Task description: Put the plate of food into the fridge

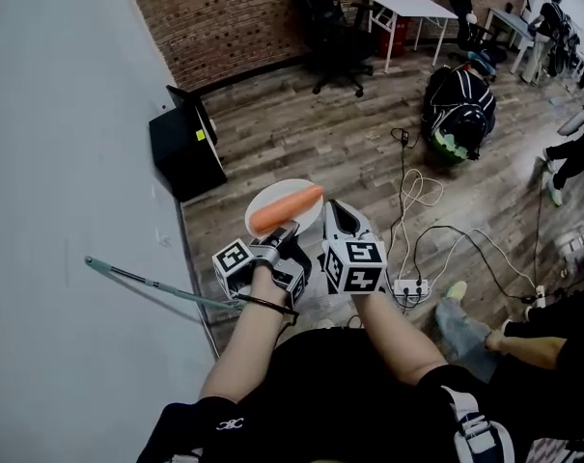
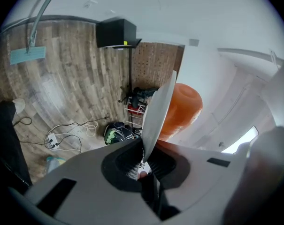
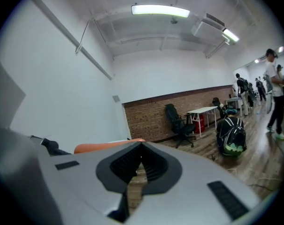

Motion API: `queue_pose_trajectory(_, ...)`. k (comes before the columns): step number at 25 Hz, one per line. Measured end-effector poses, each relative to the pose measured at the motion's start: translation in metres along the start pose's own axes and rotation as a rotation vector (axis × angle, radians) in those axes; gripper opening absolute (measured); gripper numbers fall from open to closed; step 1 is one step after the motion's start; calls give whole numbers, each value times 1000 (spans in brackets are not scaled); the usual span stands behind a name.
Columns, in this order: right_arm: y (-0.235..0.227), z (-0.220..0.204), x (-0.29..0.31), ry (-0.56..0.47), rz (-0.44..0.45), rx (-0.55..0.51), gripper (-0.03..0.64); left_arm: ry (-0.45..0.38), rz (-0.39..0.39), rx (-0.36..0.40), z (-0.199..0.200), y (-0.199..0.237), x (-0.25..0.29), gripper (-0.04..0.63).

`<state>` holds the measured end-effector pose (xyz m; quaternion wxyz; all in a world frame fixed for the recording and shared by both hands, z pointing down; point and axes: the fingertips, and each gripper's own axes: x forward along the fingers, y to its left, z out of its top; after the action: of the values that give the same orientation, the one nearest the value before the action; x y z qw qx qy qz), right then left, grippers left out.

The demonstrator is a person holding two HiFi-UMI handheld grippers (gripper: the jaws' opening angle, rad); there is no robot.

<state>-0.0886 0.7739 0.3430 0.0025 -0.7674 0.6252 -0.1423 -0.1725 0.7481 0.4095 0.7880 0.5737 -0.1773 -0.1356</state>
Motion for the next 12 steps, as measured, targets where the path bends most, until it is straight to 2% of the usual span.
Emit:
queue_pose_trajectory(7, -41, 9, 52, 29, 35, -2, 13, -34, -8, -39, 15, -2, 64, 20)
queue_pose_trajectory(12, -57, 9, 80, 50, 43, 17, 12, -51, 21, -29, 30, -1, 90, 20)
